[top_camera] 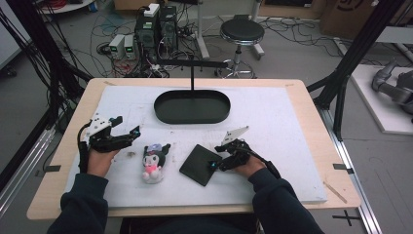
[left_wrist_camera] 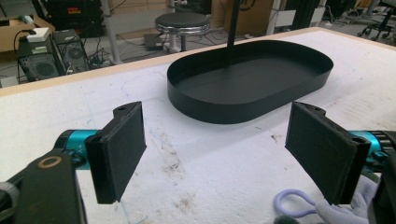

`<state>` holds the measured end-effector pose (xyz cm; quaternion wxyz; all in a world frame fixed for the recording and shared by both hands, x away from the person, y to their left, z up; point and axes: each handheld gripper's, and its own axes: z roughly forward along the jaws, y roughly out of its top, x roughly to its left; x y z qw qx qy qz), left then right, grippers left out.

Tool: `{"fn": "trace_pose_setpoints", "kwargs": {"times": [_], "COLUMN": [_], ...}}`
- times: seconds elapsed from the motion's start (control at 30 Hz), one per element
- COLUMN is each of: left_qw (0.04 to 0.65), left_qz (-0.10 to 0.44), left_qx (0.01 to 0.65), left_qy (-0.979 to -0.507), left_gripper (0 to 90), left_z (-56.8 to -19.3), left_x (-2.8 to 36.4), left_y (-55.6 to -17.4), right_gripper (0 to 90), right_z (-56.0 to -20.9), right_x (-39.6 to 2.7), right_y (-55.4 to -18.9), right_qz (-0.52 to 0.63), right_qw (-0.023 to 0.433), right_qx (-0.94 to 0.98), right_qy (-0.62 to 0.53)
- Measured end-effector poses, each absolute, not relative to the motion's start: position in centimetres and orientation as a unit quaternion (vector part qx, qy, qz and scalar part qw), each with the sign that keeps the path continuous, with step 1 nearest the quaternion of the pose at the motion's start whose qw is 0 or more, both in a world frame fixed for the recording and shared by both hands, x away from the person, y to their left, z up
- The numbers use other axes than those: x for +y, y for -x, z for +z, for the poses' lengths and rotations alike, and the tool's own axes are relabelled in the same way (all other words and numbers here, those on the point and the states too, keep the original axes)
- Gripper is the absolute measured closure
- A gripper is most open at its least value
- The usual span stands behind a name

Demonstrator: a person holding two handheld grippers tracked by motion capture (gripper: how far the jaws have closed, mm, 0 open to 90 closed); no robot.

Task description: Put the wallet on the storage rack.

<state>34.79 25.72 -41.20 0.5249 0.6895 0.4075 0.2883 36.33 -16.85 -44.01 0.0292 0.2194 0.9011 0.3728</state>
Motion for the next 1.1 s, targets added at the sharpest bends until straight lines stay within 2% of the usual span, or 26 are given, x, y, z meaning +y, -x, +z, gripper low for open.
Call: {"fn": "trace_pose_setpoints", "kwargs": {"times": [0.2, 0.27, 0.43, 0.93, 1.1], "left_qw": [0.524, 0.524, 0.523, 0.517, 0.519], "left_qz": [0.287, 0.287, 0.286, 0.282, 0.281], "left_qx": [0.408, 0.408, 0.408, 0.405, 0.408], "left_qy": [-0.690, -0.691, -0.692, -0.699, -0.697], "left_gripper": [19.8, 19.8, 19.8, 20.1, 20.2], "left_z": [-41.22, -41.23, -41.26, -41.43, -41.47], "left_x": [25.72, 25.70, 25.64, 25.32, 25.33], "left_y": [-34.82, -34.81, -34.83, -34.93, -34.96], "right_gripper": [35.4, 41.7, 47.6, 49.1, 68.7], "right_z": [-44.24, -44.28, -44.20, -44.33, -44.06], "right_x": [-16.97, -17.06, -17.08, -17.18, -17.51], "right_y": [-36.69, -36.81, -36.72, -37.01, -37.32], "right_qz": [0.375, 0.378, 0.379, 0.381, 0.385], "right_qw": [0.008, -0.005, -0.013, -0.026, -0.033], "right_qx": [0.899, 0.899, 0.898, 0.895, 0.886], "right_qy": [-0.227, -0.222, -0.222, -0.229, -0.255]}}
